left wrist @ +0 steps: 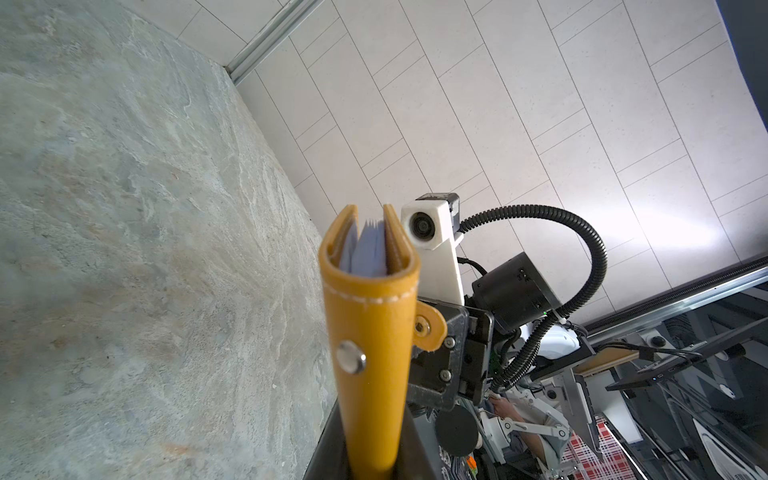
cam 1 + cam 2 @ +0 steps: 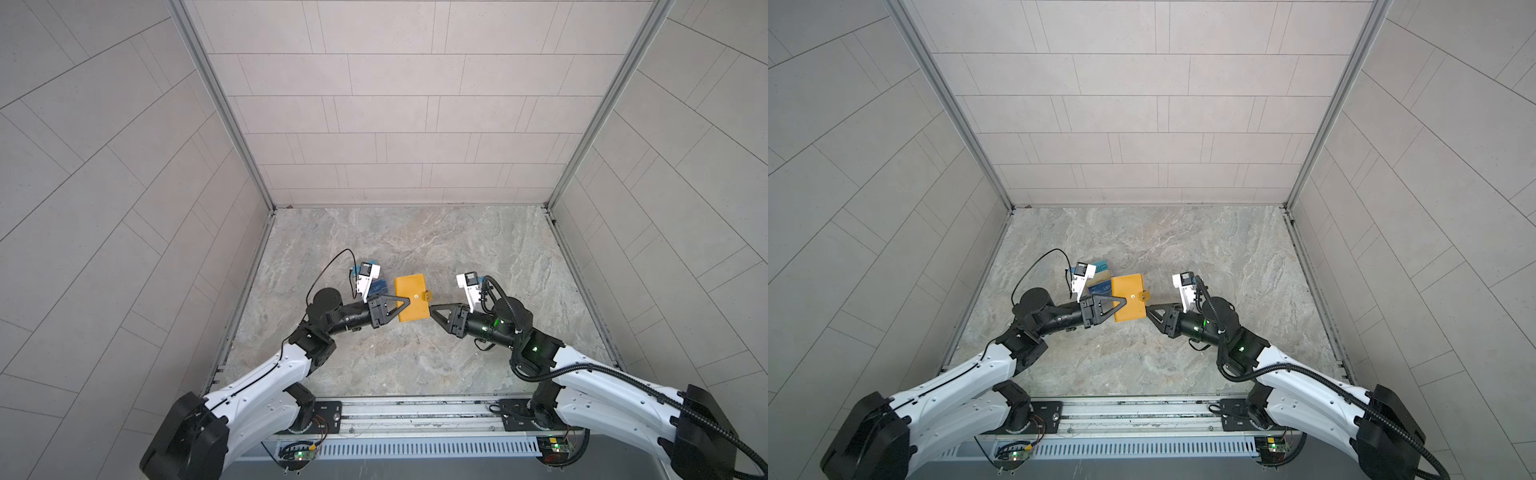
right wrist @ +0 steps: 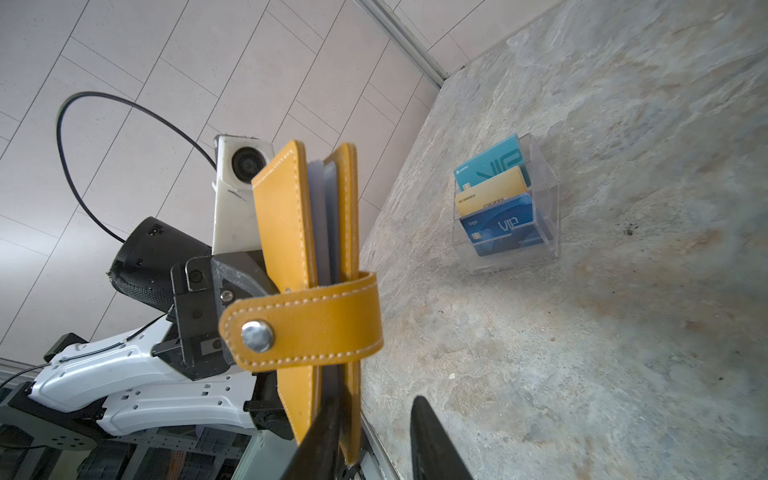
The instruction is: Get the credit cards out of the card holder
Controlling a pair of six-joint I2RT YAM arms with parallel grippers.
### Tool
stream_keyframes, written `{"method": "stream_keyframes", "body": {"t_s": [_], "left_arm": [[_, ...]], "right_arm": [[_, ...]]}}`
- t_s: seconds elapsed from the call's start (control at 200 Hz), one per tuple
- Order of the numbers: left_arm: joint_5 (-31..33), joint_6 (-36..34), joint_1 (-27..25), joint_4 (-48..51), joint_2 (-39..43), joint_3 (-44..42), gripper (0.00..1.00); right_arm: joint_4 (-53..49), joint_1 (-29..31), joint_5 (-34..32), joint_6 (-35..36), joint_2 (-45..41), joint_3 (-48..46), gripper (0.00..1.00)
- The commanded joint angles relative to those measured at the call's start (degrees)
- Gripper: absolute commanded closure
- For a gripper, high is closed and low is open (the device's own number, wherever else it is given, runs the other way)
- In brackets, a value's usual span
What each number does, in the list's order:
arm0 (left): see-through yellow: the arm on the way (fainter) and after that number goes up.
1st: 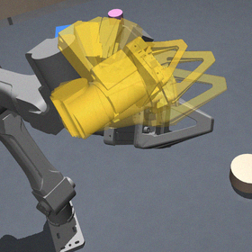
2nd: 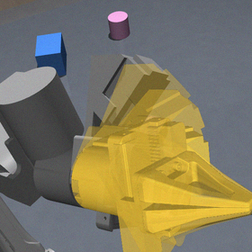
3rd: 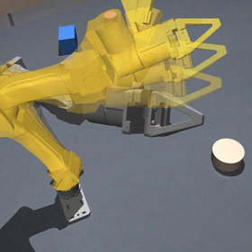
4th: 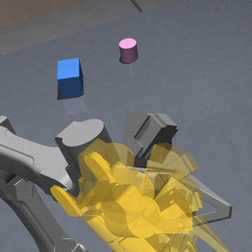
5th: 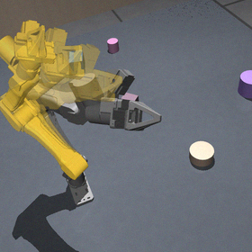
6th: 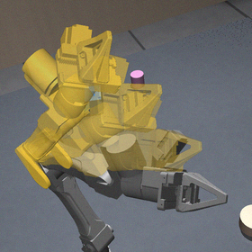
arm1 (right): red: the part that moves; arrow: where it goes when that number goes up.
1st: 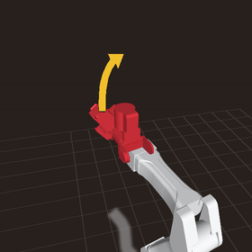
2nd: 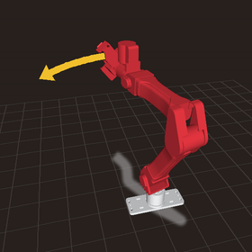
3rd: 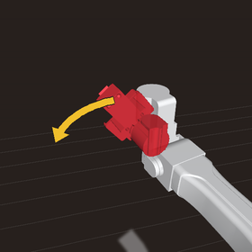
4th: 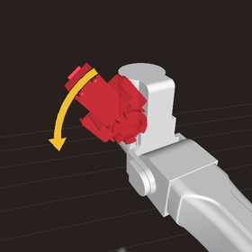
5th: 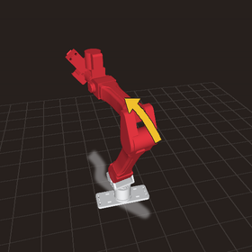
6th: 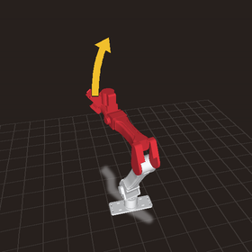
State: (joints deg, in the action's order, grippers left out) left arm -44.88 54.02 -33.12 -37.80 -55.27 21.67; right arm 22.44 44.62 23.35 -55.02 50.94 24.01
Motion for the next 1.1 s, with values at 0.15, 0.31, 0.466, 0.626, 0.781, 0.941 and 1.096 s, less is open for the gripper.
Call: {"method": "stream_keyframes", "body": {"t_s": [0.15, 0.31, 0.466, 0.626, 0.781, 0.941, 1.096], "left_arm": [[-2.46, 0.73, 0.20, -4.13, 0.60, 1.99, 1.00], [-4.07, 1.15, 0.14, -5.31, 0.42, 1.75, 1.00], [-4.26, 1.29, 0.17, -5.52, 0.08, 1.51, 1.00], [-4.64, 1.88, 0.08, -6.65, -0.90, 1.51, 1.00], [-3.99, 1.03, 0.08, -5.35, -1.01, 1.67, 0.87], [-1.24, -4.95, 0.08, 5.60, 0.57, 3.22, 0.67], [3.29, -13.05, -0.71, 18.66, 2.87, 5.17, 0.58]], "right_arm": [[5.40, 0.29, -0.08, -0.17, 1.09, 0.50, 0.70], [9.80, 0.32, 1.16, -1.20, 1.76, 0.45, 0.72], [11.55, 0.29, 1.52, -1.40, 1.53, 0.75, 0.73], [11.93, 0.31, 1.44, -1.64, 1.80, 1.04, 0.80], [10.55, 0.29, 1.09, -1.12, 1.45, 1.11, 0.90], [3.94, 0.29, -0.70, 1.66, -0.55, 1.86, 1.00], [-2.77, 0.29, -2.63, 4.22, -2.04, 2.86, 1.00]]}}
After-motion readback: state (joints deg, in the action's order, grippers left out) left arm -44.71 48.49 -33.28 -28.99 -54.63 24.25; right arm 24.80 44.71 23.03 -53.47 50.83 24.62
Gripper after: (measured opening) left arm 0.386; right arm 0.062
